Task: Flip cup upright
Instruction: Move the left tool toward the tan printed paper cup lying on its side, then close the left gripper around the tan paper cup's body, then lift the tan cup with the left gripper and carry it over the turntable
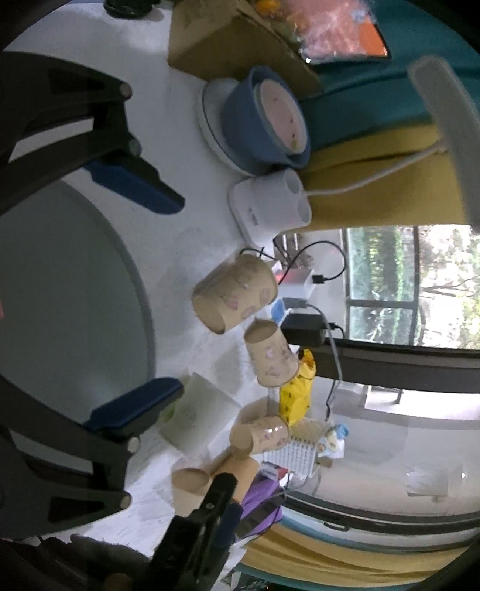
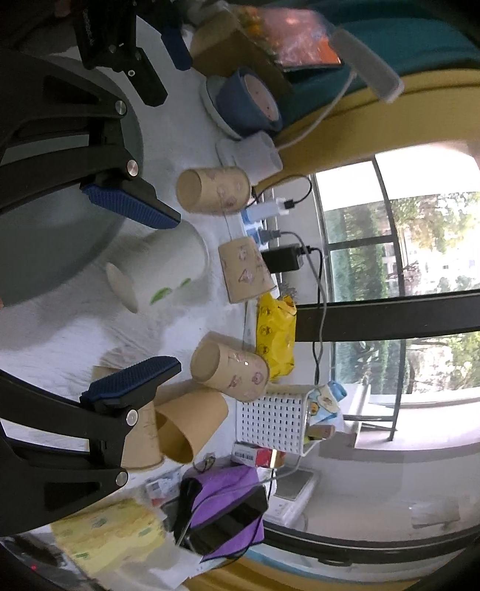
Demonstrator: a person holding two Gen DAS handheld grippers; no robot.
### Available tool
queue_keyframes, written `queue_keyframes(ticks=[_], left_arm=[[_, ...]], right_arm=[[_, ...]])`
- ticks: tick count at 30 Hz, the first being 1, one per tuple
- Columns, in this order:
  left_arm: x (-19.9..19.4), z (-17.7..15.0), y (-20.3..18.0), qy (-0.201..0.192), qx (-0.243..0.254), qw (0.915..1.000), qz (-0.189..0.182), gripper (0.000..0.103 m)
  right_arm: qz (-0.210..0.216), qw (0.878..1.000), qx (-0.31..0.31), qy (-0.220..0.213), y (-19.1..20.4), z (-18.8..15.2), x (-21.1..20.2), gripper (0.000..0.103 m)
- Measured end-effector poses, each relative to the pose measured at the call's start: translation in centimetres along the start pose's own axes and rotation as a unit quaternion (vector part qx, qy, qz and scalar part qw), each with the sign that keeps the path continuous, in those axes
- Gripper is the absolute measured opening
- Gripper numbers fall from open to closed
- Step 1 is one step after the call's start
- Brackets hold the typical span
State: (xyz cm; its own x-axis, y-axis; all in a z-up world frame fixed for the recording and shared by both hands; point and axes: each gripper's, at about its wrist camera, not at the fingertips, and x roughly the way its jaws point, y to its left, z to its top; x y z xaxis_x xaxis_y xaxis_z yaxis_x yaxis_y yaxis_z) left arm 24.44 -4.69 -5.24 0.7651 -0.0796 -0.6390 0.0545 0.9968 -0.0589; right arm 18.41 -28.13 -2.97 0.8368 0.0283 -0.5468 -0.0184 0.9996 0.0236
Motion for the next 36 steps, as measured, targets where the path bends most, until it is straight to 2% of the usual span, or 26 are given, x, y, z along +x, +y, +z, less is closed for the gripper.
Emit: queue_keyframes(ticks=[4,15,18,22,25,26,27,28,36], left_arm=[[3.5,1.4,0.2,0.030,-0.017,0.9994,-0.006,0.091],[10.4,4.4,0.8,0.066,-0.040,0.9970,-0.006,0.091],[12.1,5.2,1.1,0.079,-0.056,0.9952,-0.017,0.091],[14.4,5.4,1.6,0.107,-0.076,0.9910,-0.027,0.091],[15.4,5.0,1.6,0.123,-0.073,0.9894,-0.027,0.090],[15.5,4.9,1.5,0.125,-0.070,0.9893,-0.028,0.088],[15.7,4.8,1.4,0.129,-0.069,0.9886,-0.032,0.077],[15.9,4.7,1.4,0.135,-0.071,0.9875,-0.037,0.071],[14.9,4.4,1.4,0.130,-0.071,0.9873,-0.056,0.065]], right_arm=[[0.002,1.000,0.002,0.011,-0.6,0.7,2.4,0.075],[0.005,0.999,0.018,0.027,-2.0,2.0,6.5,0.075],[0.007,0.999,0.021,0.029,-2.2,2.0,7.2,0.075],[0.007,0.999,0.027,0.031,-2.5,1.9,8.0,0.075],[0.007,0.999,0.028,0.035,-2.7,1.8,8.4,0.075],[0.006,0.999,0.029,0.036,-2.7,1.8,8.5,0.075],[0.005,0.999,0.031,0.037,-2.8,1.7,8.6,0.075],[0.004,0.999,0.032,0.038,-2.9,1.7,8.7,0.075],[0.002,0.999,0.030,0.035,-2.7,1.9,8.2,0.075]])
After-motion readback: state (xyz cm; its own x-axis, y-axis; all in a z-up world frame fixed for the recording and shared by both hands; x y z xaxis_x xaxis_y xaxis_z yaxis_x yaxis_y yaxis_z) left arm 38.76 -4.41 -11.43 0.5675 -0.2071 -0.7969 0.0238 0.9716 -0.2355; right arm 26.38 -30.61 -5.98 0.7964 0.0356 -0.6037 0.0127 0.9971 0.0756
